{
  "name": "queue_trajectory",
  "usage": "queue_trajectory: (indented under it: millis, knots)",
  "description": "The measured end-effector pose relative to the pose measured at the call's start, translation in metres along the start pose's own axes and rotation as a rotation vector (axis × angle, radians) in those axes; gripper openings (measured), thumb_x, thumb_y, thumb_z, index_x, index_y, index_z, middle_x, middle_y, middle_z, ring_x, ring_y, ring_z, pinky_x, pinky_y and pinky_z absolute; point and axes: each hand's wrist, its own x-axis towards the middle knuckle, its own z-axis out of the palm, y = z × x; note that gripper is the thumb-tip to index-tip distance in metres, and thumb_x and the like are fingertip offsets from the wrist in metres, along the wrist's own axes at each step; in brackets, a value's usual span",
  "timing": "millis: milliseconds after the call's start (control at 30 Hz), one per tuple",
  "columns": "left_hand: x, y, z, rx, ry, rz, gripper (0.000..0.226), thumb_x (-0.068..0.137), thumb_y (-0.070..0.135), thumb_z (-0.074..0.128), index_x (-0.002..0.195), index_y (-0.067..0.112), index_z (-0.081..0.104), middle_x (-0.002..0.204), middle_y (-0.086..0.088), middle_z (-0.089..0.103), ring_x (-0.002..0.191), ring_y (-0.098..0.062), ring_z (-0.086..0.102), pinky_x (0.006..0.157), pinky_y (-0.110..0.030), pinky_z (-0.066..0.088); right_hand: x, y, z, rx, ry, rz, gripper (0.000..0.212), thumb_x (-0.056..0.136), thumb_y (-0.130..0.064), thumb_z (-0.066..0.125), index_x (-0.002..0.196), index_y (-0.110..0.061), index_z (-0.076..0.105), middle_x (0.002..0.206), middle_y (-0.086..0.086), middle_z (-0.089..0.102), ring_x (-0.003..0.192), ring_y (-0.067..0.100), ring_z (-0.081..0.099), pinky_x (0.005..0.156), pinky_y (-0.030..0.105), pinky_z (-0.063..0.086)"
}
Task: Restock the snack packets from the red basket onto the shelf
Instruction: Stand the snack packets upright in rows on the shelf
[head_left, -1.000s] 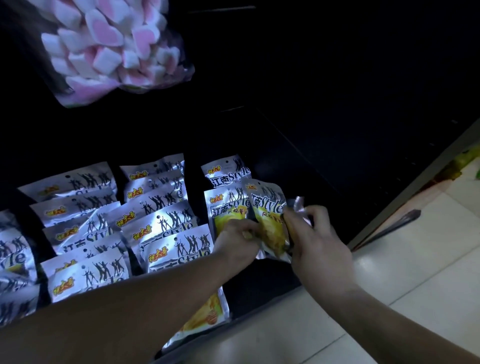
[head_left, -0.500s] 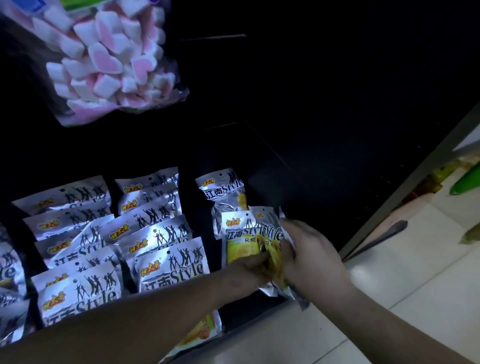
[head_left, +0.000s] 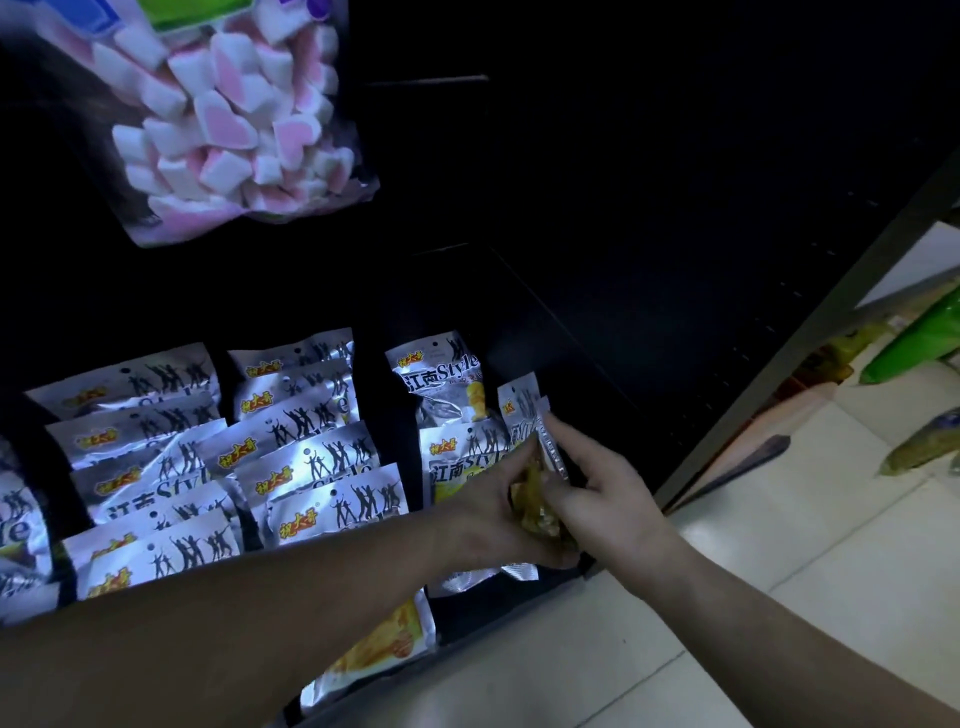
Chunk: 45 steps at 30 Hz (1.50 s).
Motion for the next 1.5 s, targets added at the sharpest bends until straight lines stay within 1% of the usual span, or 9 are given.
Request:
queue_trajectory:
  millis: [133,333,433,633,833,1000,1200,1333,1500]
  knots:
    - [0.001,0.013,0.008,-0.122,0.098,0.066,0.068,0.087,0.0,0.073,0.141,0.035,0.05,0.095,0.015,0.062,0.078,0.011,0.062,0.075,-0.01,0.049,-0.006,-0.008,-0.007,0.069,-0.055,0.047,0.068,0.089,-0.003,0.06,0.141,-0.046,0.053,0.135,-0.022,0.061,0.117,-0.009,0.057,0.103,0.017,0.045]
    - [-0.007,0.034,-0.003,-0.183,0.088,-0.081,0.03,0.091,0.038,0.069,0.12,0.048,0.066,0.119,0.009,0.073,0.112,-0.011,0.069,0.086,-0.033,0.06,-0.013,-0.022,-0.026,0.209,-0.136,0.066,0.042,0.101,-0.011,0.051,0.134,-0.033,0.062,0.126,-0.017,0.068,0.113,-0.008,0.061,0.103,0.024,0.048]
    - [-0.007,0.04,-0.009,-0.281,0.163,-0.154,0.017,0.1,0.027,0.062,0.113,0.025,0.073,0.111,-0.009,0.076,0.1,-0.022,0.073,0.082,-0.04,0.064,-0.017,-0.025,-0.026,0.246,-0.124,0.027,0.032,0.105,-0.012,0.046,0.115,-0.034,0.067,0.104,-0.022,0.075,0.096,-0.008,0.068,0.08,0.018,0.056]
    - [-0.013,0.045,-0.032,-0.402,0.18,-0.223,0.022,0.107,0.021,0.051,0.106,0.015,0.072,0.098,-0.013,0.077,0.081,-0.023,0.071,0.067,-0.033,0.057,-0.018,-0.002,-0.023,-0.257,0.014,-0.112,0.064,0.094,-0.013,0.062,0.151,-0.034,0.04,0.14,-0.021,0.042,0.132,-0.004,0.038,0.102,0.006,0.029]
    - [-0.022,0.038,-0.053,-0.188,0.212,-0.207,0.038,0.102,0.031,0.06,0.14,0.025,0.057,0.139,-0.001,0.063,0.128,-0.018,0.056,0.121,-0.04,0.033,-0.014,0.004,-0.01,-0.224,-0.134,-0.222,0.083,0.088,-0.016,0.075,0.154,-0.043,0.032,0.154,-0.019,0.041,0.141,-0.006,0.036,0.116,0.02,0.033]
    - [-0.036,0.046,-0.06,-0.151,0.198,-0.187,0.011,0.102,0.036,0.06,0.101,0.032,0.07,0.093,0.014,0.073,0.092,-0.006,0.063,0.082,-0.025,0.049,-0.007,-0.008,0.0,-0.178,-0.09,-0.25,0.084,0.082,-0.017,0.083,0.15,-0.042,0.041,0.14,-0.012,0.052,0.131,0.0,0.05,0.111,0.028,0.043]
    - [-0.075,0.084,-0.065,-0.245,0.28,-0.151,0.01,0.091,0.036,0.07,0.089,0.026,0.074,0.095,0.006,0.075,0.085,-0.009,0.066,0.081,-0.024,0.051,-0.03,-0.05,0.009,-0.066,-0.096,-0.238,0.081,0.085,0.001,0.073,0.147,-0.04,0.042,0.122,-0.014,0.067,0.113,0.009,0.066,0.101,0.036,0.053]
    - [-0.128,0.106,-0.062,-0.468,0.289,-0.252,0.071,0.051,0.089,0.072,0.095,0.033,0.078,0.128,-0.003,0.07,0.118,-0.027,0.063,0.109,-0.047,0.042,-0.069,-0.091,0.021,-0.074,-0.127,-0.285,0.071,0.087,-0.016,0.069,0.147,-0.043,0.042,0.135,-0.021,0.06,0.127,0.002,0.056,0.11,0.038,0.045]
    - [-0.205,0.128,-0.045,-0.48,0.325,-0.107,0.033,0.095,0.06,0.058,0.112,0.035,0.07,0.108,0.019,0.068,0.094,0.007,0.063,0.076,-0.015,0.047,-0.118,-0.132,0.039,-0.101,-0.13,-0.278,0.054,0.093,-0.027,0.062,0.14,-0.047,0.047,0.125,-0.01,0.067,0.115,0.008,0.063,0.105,0.044,0.049]
